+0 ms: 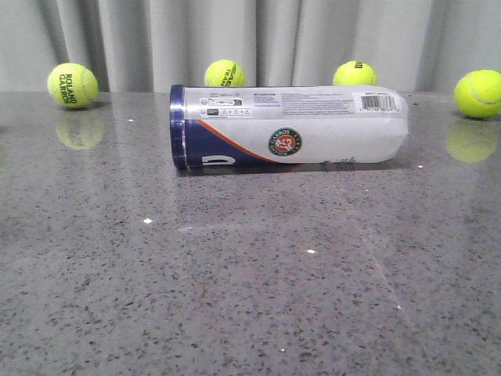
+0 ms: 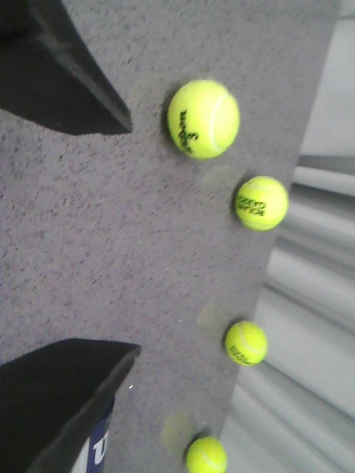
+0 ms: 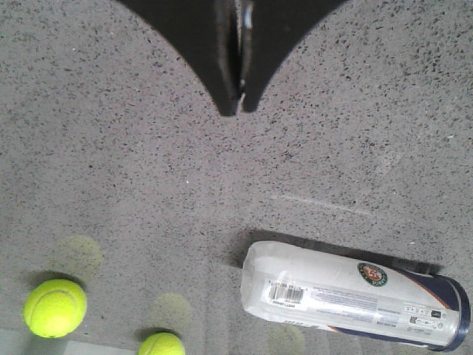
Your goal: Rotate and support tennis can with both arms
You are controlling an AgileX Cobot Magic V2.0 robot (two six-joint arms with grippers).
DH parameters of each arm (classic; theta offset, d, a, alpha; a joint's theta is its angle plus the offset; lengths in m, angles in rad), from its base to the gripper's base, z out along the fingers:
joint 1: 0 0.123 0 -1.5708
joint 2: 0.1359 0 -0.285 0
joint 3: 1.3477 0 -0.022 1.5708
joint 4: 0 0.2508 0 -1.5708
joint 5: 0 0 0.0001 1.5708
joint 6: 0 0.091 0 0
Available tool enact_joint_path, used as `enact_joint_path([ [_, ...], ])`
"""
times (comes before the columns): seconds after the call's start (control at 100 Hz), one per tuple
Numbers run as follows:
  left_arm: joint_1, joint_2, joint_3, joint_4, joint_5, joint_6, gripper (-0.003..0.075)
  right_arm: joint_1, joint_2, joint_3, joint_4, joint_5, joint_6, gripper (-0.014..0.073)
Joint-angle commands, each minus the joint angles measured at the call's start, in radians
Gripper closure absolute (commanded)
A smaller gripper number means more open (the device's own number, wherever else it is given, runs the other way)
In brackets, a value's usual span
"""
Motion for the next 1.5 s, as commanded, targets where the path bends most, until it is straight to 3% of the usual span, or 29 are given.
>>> enact_joint_path([
  [0.0, -0.004, 0.080, -0.083, -0.125, 0.023, 0.071, 0.0155, -0.005, 0.014, -0.022, -0.012, -0.079, -0.006, 0.0662],
  [0.22, -0.004, 0.265, -0.178, -0.521, 0.199, 0.388, 0.0155, -0.005, 0.014, -0.022, -0.012, -0.079, -0.006, 0.0662],
  [0.48, -0.004, 0.508, -0.259, -0.788, 0.441, 0.592, 0.0155, -0.005, 0.014, -0.022, -0.012, -0.079, -0.006, 0.0662],
  [1.17, -0.286, 0.932, -0.429, -0.975, 0.477, 0.747, 0.0155, -0.005, 0.014, -0.022, -0.012, -0.079, -0.006, 0.0662],
  [1.49, -0.356, 1.044, -0.502, -1.088, 0.510, 0.805, 0.0155, -0.005, 0.014, -0.022, -0.012, -0.079, -0.006, 0.0662],
])
